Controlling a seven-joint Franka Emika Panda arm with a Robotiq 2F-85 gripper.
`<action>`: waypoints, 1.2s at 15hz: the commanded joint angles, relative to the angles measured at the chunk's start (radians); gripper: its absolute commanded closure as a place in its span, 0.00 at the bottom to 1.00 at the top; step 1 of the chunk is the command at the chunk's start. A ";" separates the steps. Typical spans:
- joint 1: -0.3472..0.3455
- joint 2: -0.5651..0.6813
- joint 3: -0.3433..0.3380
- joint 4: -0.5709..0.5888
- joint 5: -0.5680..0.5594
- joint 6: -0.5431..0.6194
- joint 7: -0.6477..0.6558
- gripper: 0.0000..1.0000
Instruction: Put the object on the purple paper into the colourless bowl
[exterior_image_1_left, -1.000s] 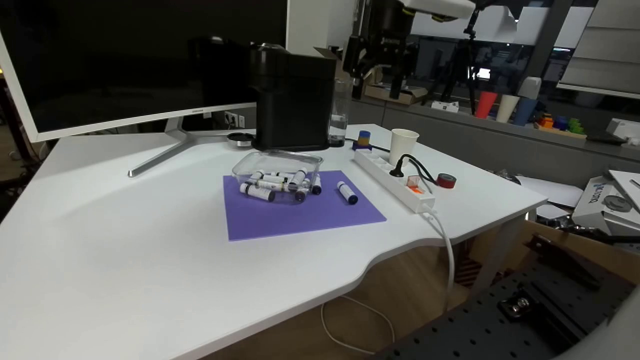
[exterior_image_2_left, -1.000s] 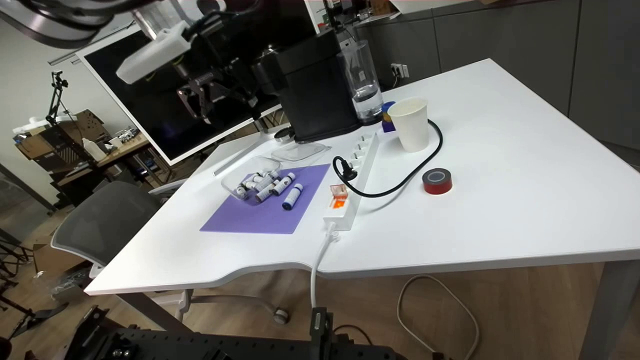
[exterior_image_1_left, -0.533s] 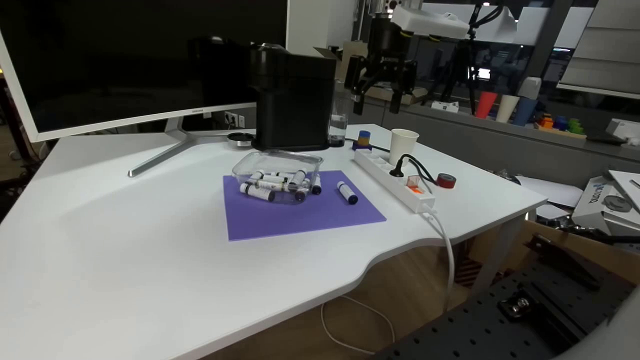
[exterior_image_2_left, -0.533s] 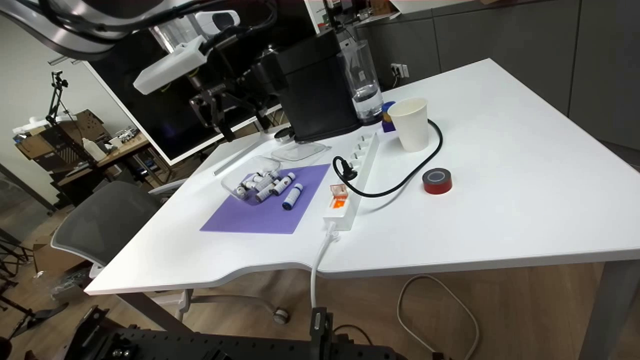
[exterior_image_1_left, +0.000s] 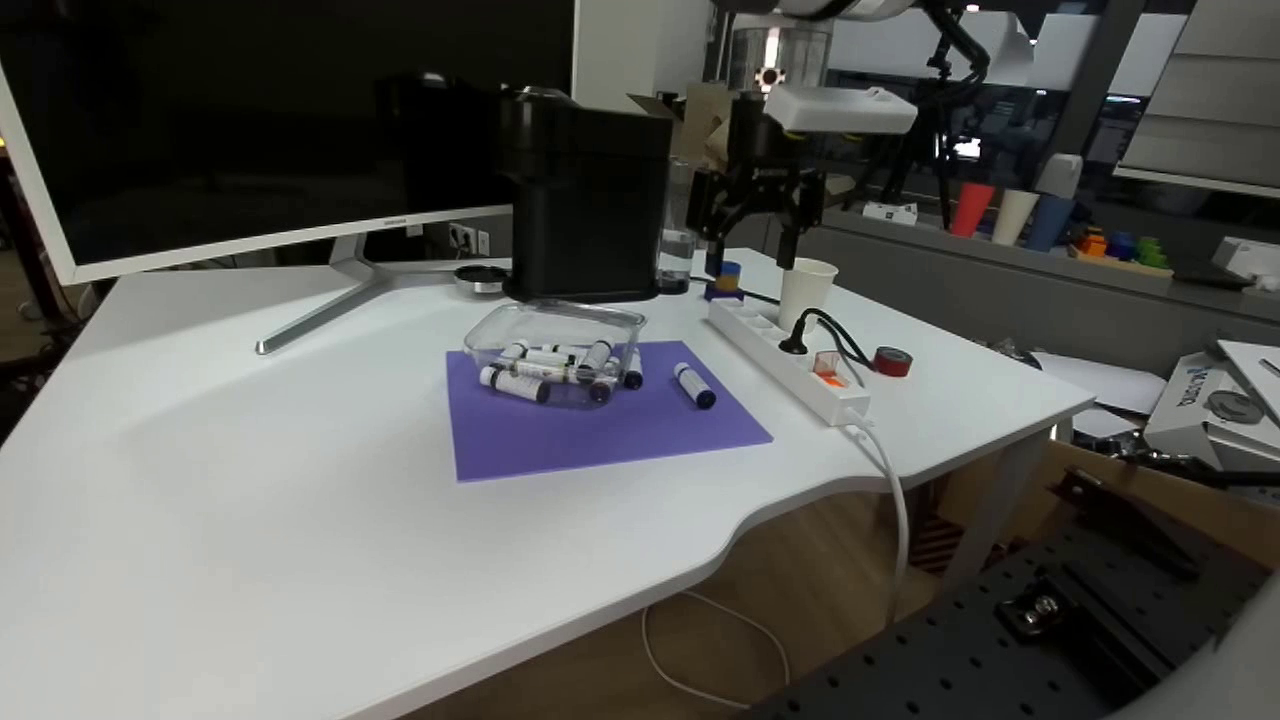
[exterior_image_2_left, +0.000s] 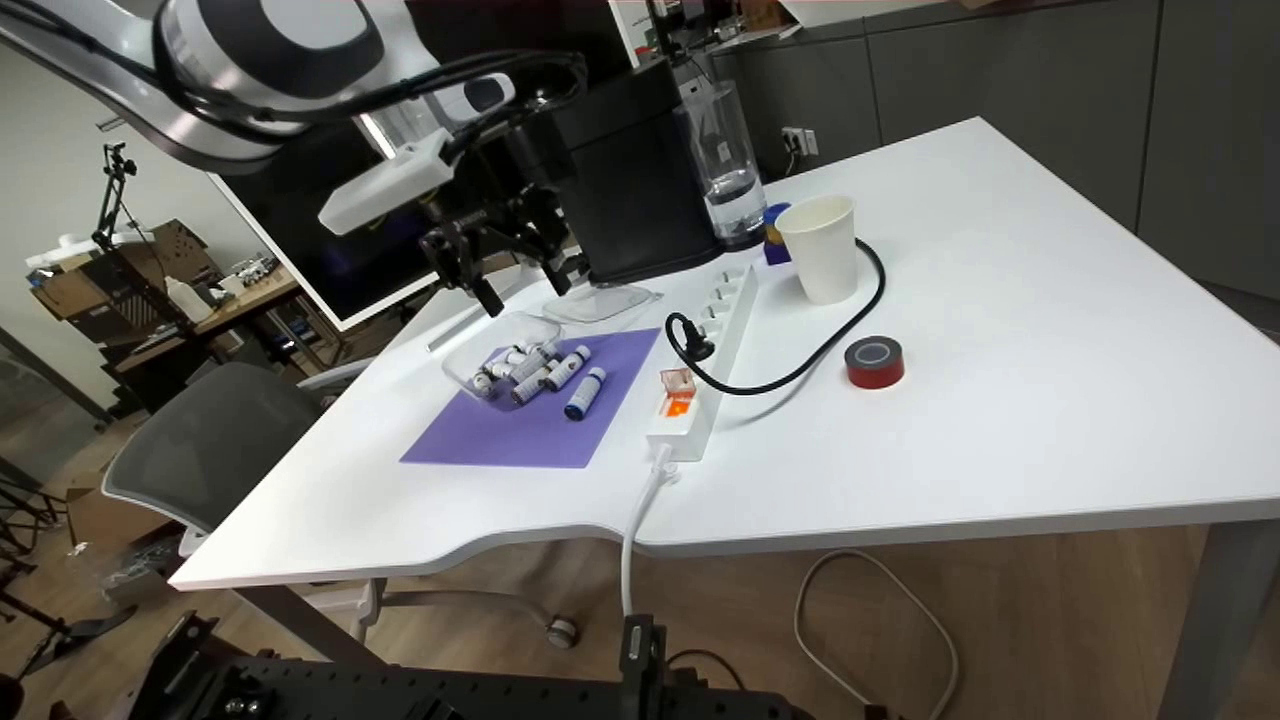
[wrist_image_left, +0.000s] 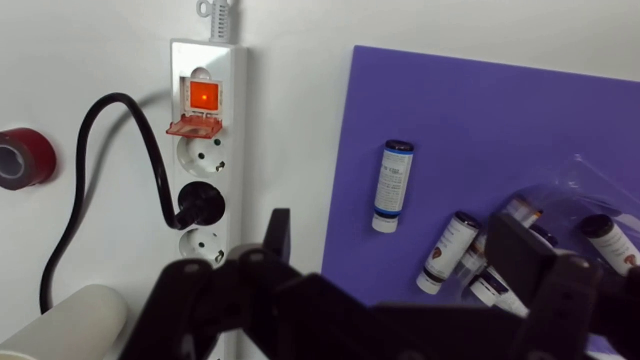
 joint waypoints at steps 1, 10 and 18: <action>0.007 0.153 -0.010 0.084 -0.060 0.042 0.078 0.00; 0.037 0.387 -0.011 0.224 -0.060 0.076 0.081 0.00; 0.054 0.488 -0.009 0.302 -0.055 0.072 0.078 0.25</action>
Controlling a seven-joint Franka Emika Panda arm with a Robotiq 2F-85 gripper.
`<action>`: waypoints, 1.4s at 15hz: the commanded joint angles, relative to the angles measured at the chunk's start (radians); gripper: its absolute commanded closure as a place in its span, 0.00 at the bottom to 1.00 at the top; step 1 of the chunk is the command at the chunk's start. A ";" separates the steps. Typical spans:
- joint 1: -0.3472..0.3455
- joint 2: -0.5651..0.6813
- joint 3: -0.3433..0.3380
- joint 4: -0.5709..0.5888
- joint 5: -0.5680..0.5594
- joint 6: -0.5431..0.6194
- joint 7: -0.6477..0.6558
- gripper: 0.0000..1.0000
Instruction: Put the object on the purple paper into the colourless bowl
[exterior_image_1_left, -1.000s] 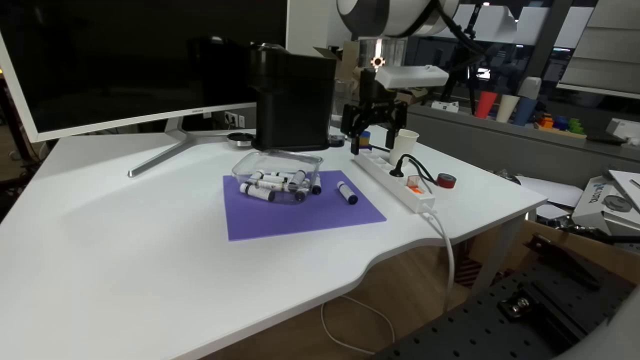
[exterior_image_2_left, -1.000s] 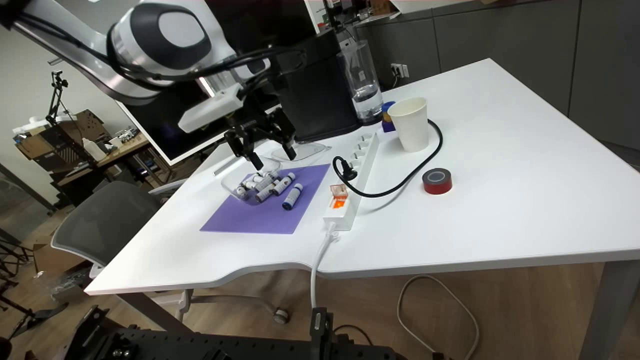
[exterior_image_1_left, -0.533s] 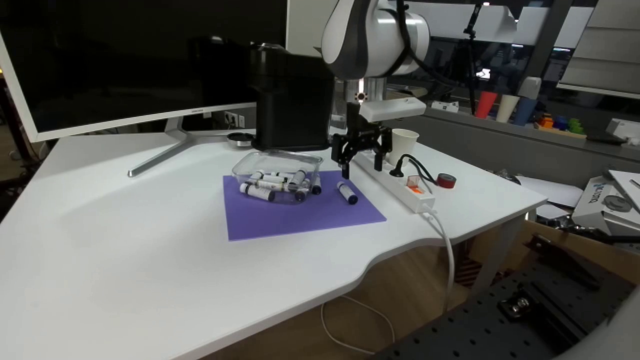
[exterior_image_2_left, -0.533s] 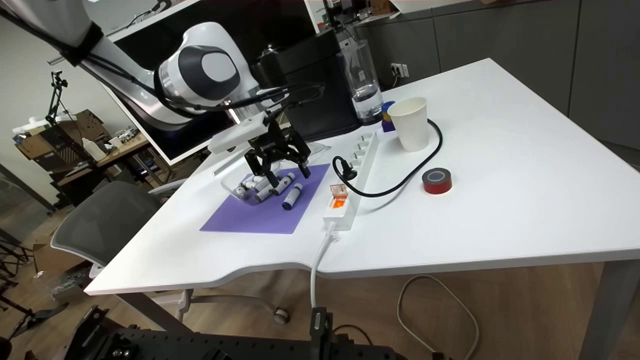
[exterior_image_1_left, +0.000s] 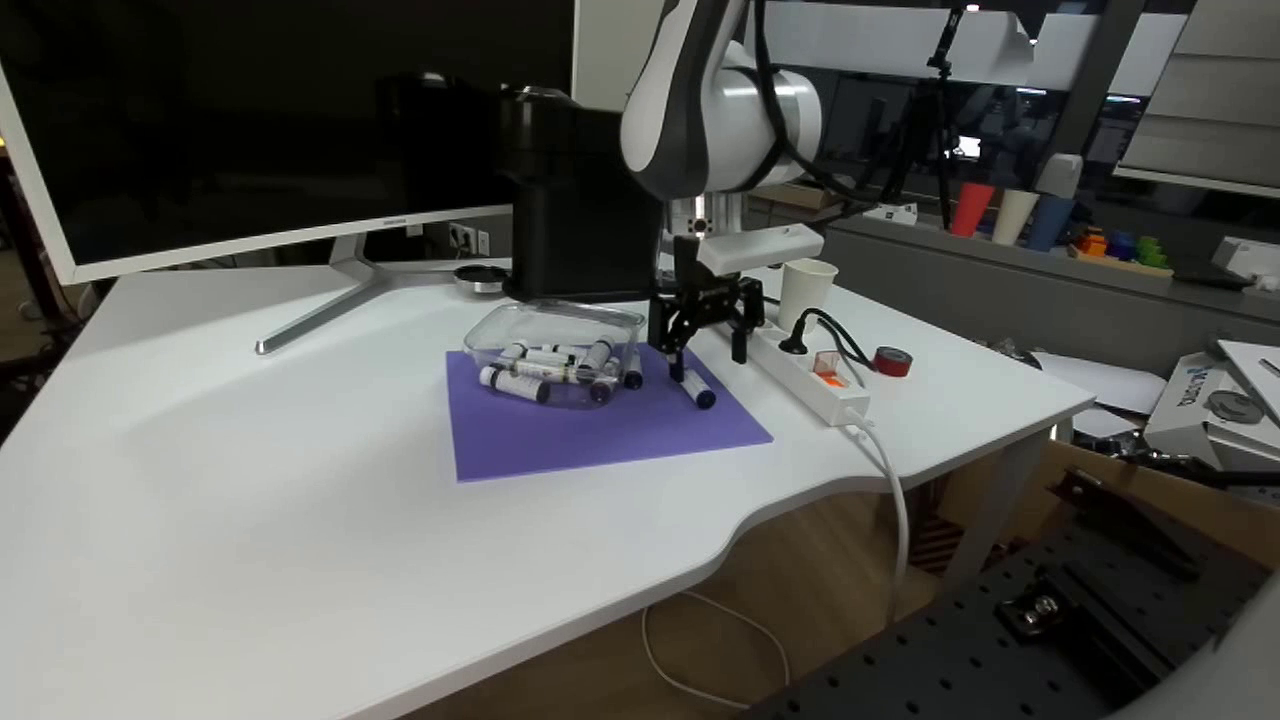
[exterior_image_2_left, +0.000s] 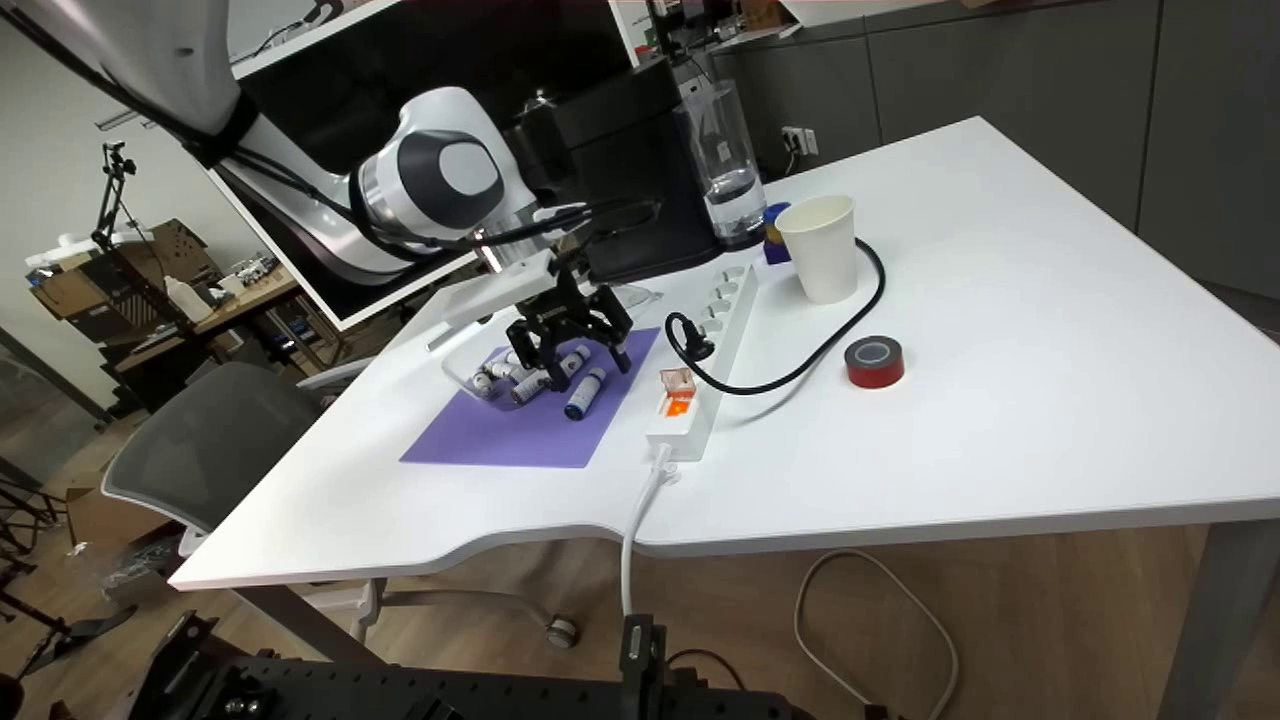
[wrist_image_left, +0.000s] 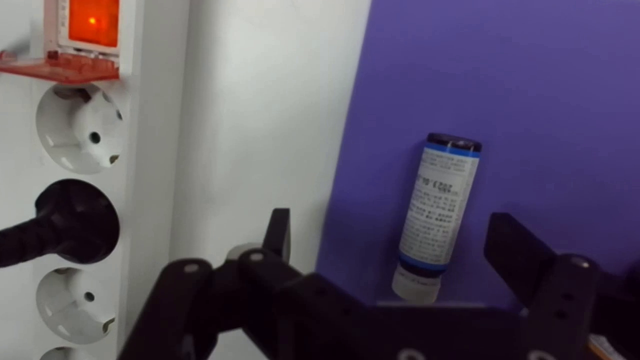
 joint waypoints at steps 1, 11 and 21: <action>0.011 0.042 -0.006 0.051 -0.004 -0.015 0.029 0.27; -0.028 -0.018 0.044 0.028 0.063 -0.005 -0.021 0.95; 0.040 -0.226 0.103 0.022 0.007 -0.056 -0.112 0.93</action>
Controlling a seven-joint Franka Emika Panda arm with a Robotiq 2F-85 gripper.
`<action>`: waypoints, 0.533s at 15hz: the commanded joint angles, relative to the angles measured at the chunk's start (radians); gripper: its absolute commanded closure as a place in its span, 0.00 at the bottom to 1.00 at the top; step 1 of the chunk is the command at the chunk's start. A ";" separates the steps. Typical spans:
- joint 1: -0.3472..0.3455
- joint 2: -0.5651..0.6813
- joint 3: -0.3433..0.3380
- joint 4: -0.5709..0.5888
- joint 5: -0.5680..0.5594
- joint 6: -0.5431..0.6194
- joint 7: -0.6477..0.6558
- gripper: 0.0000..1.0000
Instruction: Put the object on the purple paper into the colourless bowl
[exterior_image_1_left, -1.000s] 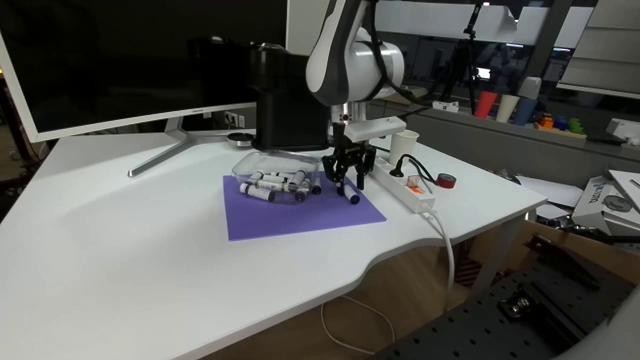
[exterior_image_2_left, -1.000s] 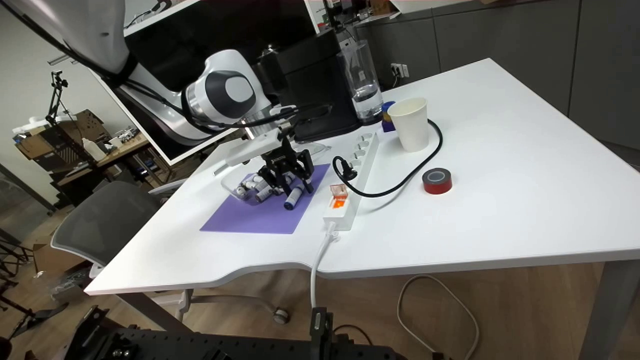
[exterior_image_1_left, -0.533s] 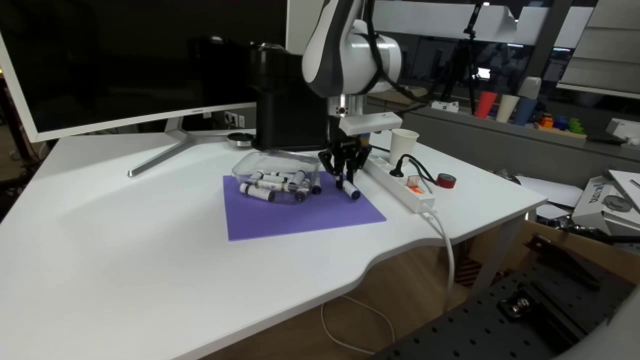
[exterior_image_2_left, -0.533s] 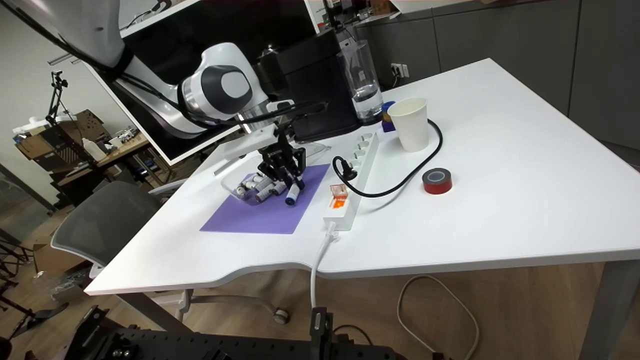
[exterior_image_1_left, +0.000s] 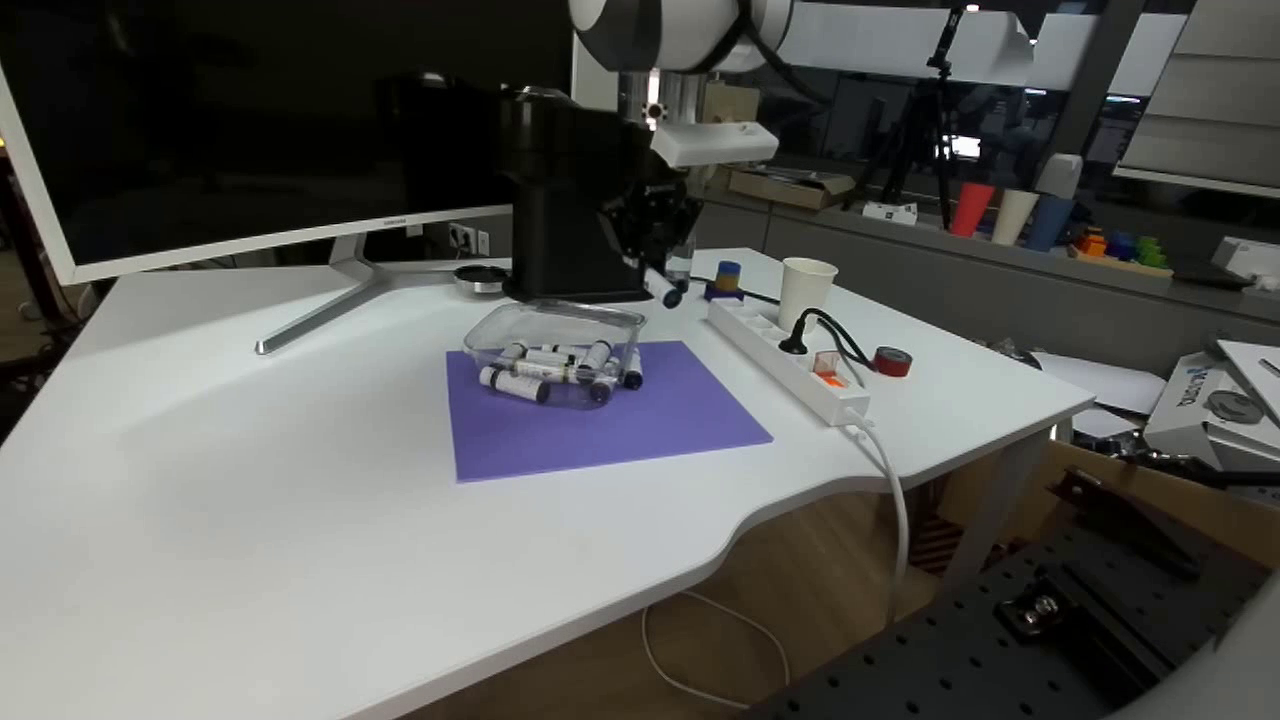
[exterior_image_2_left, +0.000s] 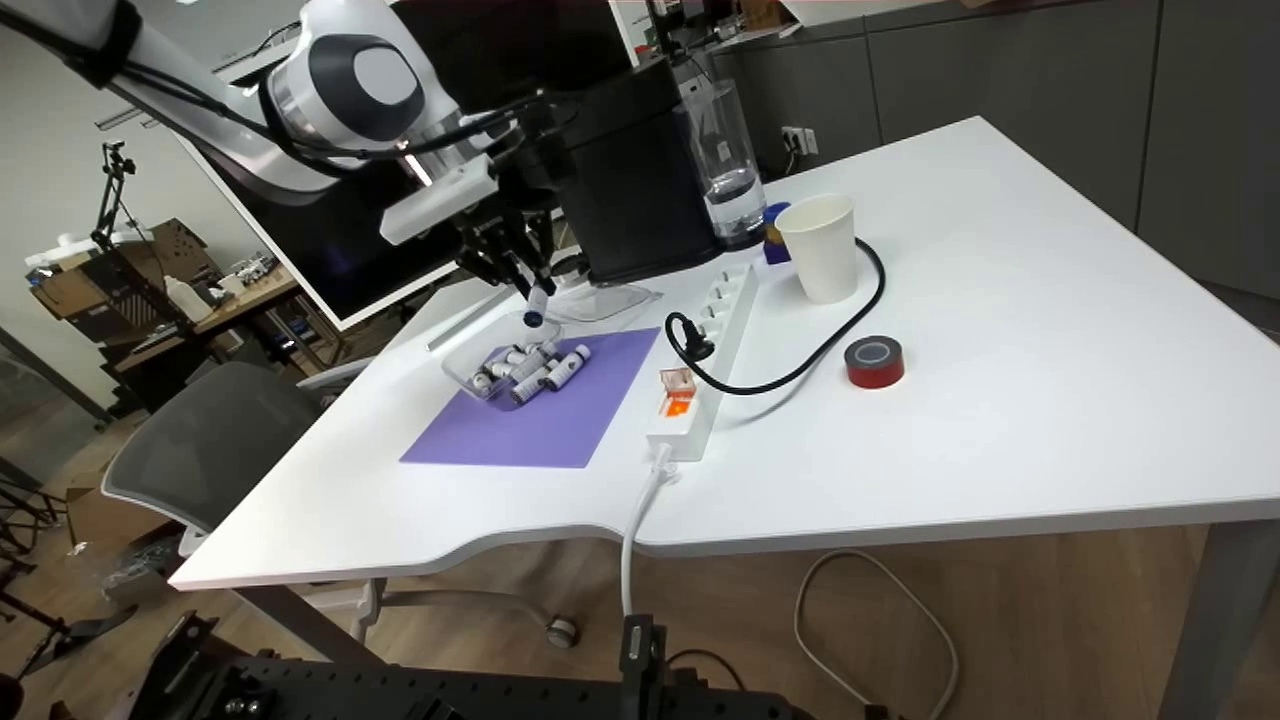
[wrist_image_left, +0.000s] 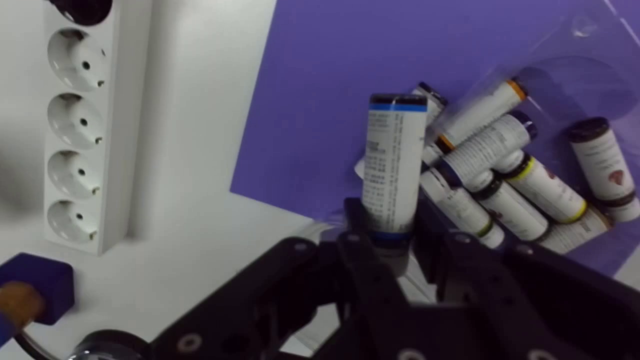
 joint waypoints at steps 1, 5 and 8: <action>0.032 -0.041 0.034 0.002 -0.036 -0.039 -0.041 0.93; 0.091 -0.046 0.076 -0.003 -0.090 -0.044 -0.065 0.93; 0.122 -0.005 0.083 0.025 -0.144 -0.039 -0.081 0.93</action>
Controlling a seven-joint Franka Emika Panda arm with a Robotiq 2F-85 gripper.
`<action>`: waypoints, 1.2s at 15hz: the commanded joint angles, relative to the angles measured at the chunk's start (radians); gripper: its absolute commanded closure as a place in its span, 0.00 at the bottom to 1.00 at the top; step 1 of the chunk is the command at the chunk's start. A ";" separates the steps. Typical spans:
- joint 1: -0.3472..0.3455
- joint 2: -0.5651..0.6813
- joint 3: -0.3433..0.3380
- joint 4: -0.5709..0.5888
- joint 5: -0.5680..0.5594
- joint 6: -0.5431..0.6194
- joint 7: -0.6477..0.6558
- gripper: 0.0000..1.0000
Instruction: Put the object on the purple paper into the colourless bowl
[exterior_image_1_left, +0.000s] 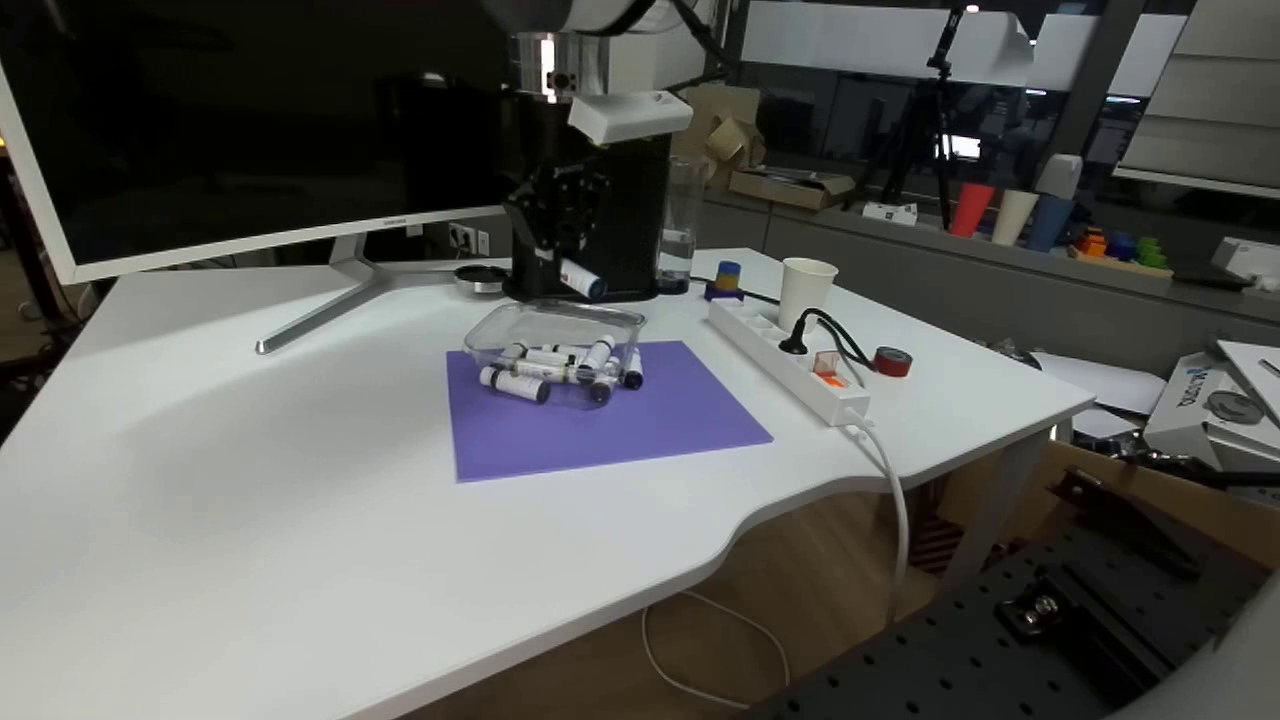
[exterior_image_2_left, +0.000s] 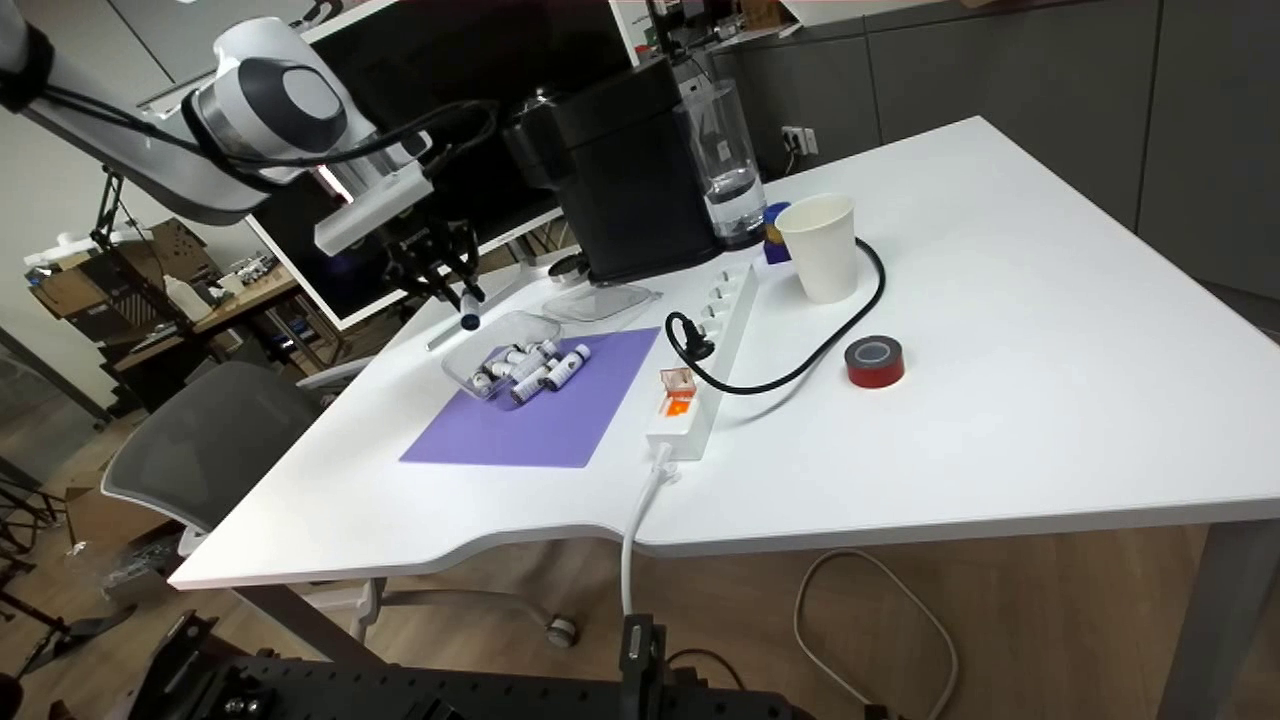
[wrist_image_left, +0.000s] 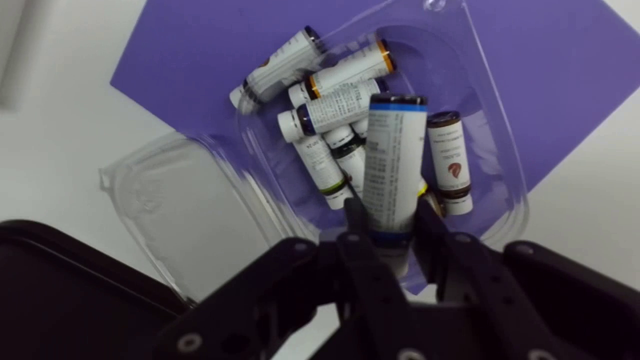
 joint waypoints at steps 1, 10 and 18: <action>0.022 0.047 -0.006 0.040 -0.078 -0.009 -0.022 0.93; -0.027 0.209 -0.008 0.171 -0.074 -0.056 -0.097 0.43; -0.033 0.134 -0.020 0.157 0.018 -0.225 0.025 0.00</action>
